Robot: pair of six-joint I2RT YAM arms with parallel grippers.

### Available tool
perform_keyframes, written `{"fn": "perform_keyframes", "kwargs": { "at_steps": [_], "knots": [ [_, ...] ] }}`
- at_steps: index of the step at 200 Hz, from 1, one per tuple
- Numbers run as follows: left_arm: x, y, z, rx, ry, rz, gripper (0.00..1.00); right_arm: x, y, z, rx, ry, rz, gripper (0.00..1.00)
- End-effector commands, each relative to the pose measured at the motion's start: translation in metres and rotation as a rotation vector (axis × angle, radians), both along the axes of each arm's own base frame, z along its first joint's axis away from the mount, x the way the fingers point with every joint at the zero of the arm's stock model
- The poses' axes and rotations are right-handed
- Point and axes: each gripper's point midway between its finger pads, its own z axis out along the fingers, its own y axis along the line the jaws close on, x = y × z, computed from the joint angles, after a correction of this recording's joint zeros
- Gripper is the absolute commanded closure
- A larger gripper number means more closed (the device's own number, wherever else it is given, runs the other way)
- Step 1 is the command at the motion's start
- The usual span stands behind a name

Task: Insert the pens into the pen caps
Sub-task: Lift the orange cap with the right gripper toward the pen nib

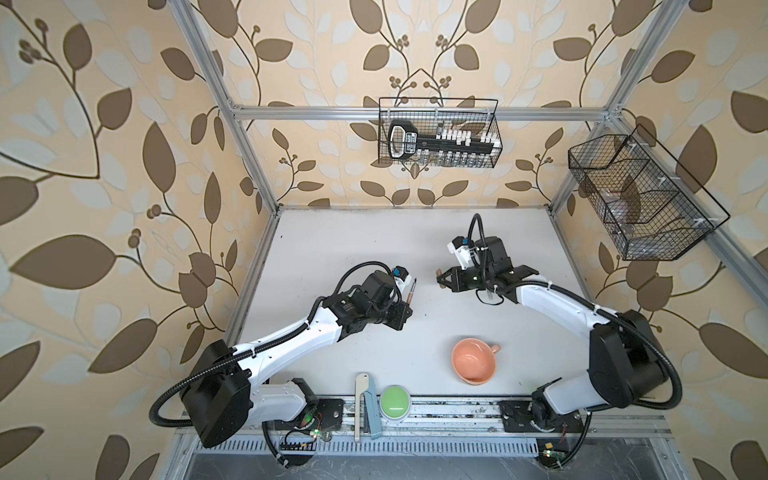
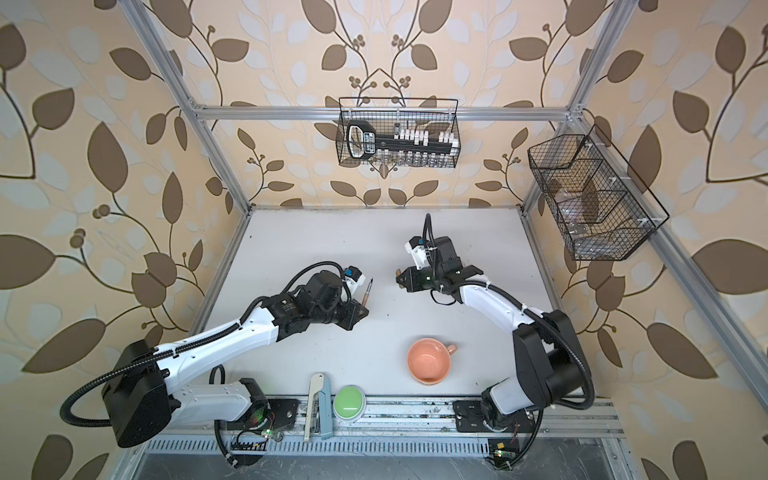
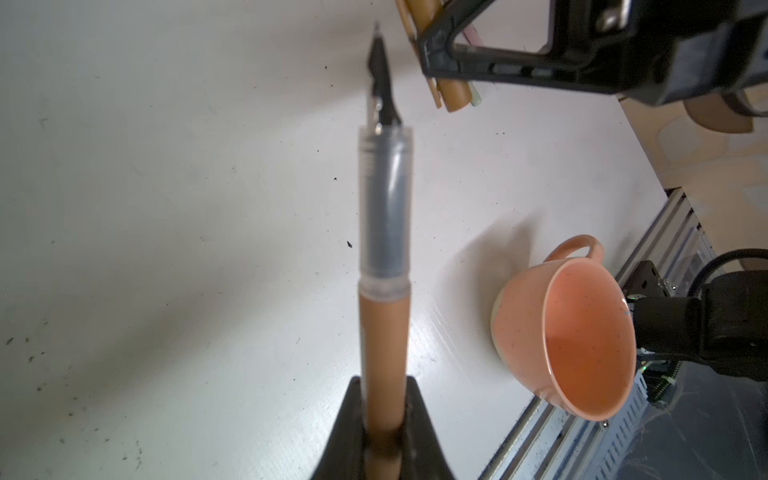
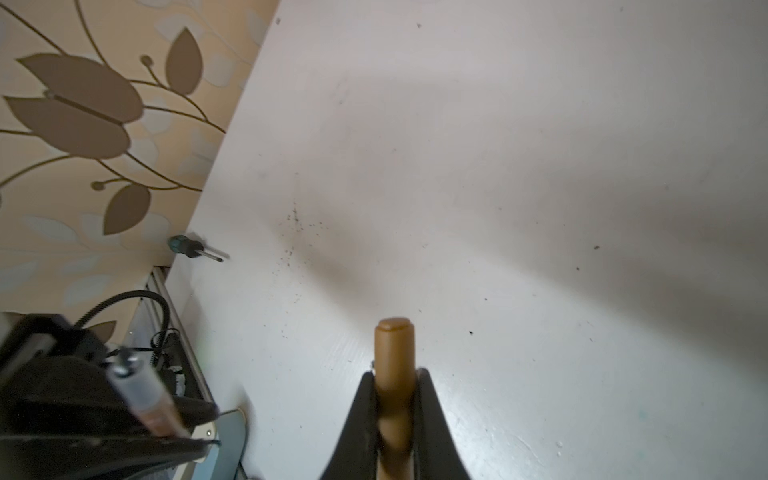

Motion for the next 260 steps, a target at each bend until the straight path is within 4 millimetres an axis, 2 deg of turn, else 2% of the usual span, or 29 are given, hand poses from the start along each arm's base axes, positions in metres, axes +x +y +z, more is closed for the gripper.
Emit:
{"fn": "perform_keyframes", "kwargs": {
  "at_steps": [1, 53, 99, 139, 191, 225, 260],
  "knots": [
    [0.013, -0.013, 0.025, -0.037, -0.125, -0.008, 0.93, 0.004, 0.009, 0.042, 0.175, -0.096, -0.027, 0.94],
    [0.012, -0.023, 0.041, -0.083, -0.169, -0.025, 0.95, 0.0, -0.001, 0.091, 0.353, -0.216, -0.148, 0.94],
    [0.005, -0.028, 0.055, -0.104, -0.191, -0.046, 0.95, -0.006, 0.0, 0.111, 0.447, -0.256, -0.188, 0.95],
    [-0.001, -0.029, 0.072, -0.139, -0.235, -0.06, 0.94, -0.014, 0.009, 0.124, 0.521, -0.267, -0.165, 0.94],
    [-0.003, -0.028, 0.079, -0.171, -0.324, -0.084, 0.93, -0.029, 0.023, 0.14, 0.515, -0.316, -0.068, 0.94],
    [-0.003, -0.028, 0.084, -0.183, -0.366, -0.096, 0.94, -0.038, 0.019, 0.156, 0.466, -0.398, -0.051, 0.94],
    [-0.007, -0.034, 0.098, -0.219, -0.398, -0.142, 0.96, -0.041, 0.015, 0.176, 0.454, -0.46, -0.044, 0.94]
  ]
}}
